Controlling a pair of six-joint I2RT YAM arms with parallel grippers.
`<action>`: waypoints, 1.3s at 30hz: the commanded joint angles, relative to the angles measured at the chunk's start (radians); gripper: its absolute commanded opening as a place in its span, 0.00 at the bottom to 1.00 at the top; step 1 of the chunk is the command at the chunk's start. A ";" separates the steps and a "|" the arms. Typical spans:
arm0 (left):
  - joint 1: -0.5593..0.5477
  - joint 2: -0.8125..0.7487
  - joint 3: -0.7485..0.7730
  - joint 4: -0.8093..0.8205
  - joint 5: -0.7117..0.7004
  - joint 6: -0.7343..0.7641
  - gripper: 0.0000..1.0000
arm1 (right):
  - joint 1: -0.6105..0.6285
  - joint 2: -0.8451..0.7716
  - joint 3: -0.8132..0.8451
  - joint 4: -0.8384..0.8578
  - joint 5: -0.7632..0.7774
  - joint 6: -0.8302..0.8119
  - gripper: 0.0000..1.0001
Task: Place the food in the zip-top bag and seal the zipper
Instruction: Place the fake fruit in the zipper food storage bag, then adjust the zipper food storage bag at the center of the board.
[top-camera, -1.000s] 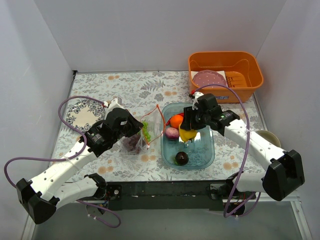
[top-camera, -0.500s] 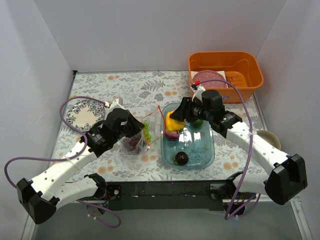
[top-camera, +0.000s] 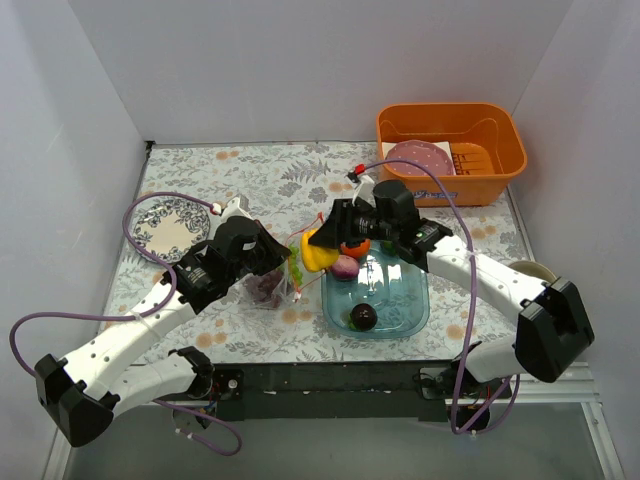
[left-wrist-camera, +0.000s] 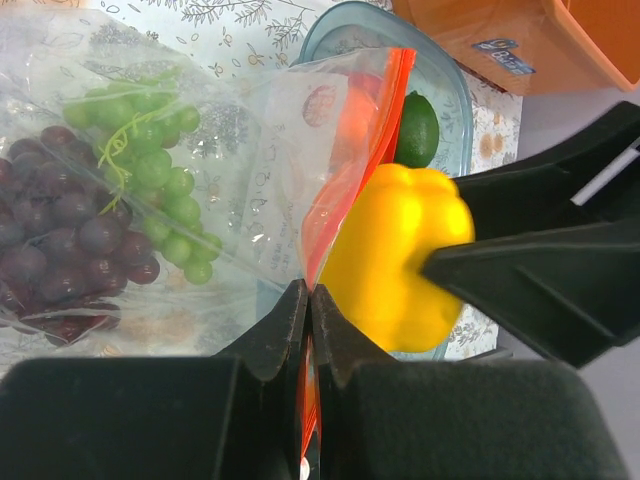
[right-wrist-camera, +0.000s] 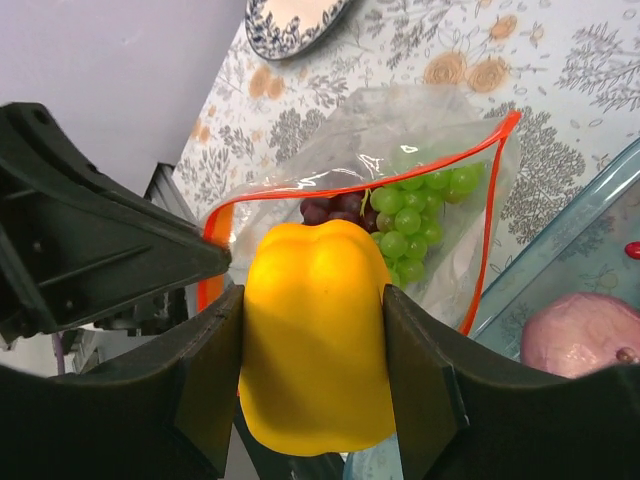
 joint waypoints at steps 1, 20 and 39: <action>0.004 -0.003 0.036 -0.003 0.003 0.012 0.00 | 0.017 0.045 0.069 0.021 -0.053 -0.029 0.62; 0.004 -0.003 0.063 -0.032 -0.040 0.018 0.00 | 0.017 -0.131 -0.046 -0.226 0.244 -0.075 0.83; 0.004 -0.020 0.057 -0.043 -0.066 0.006 0.00 | 0.035 -0.006 -0.051 -0.117 0.009 -0.046 0.05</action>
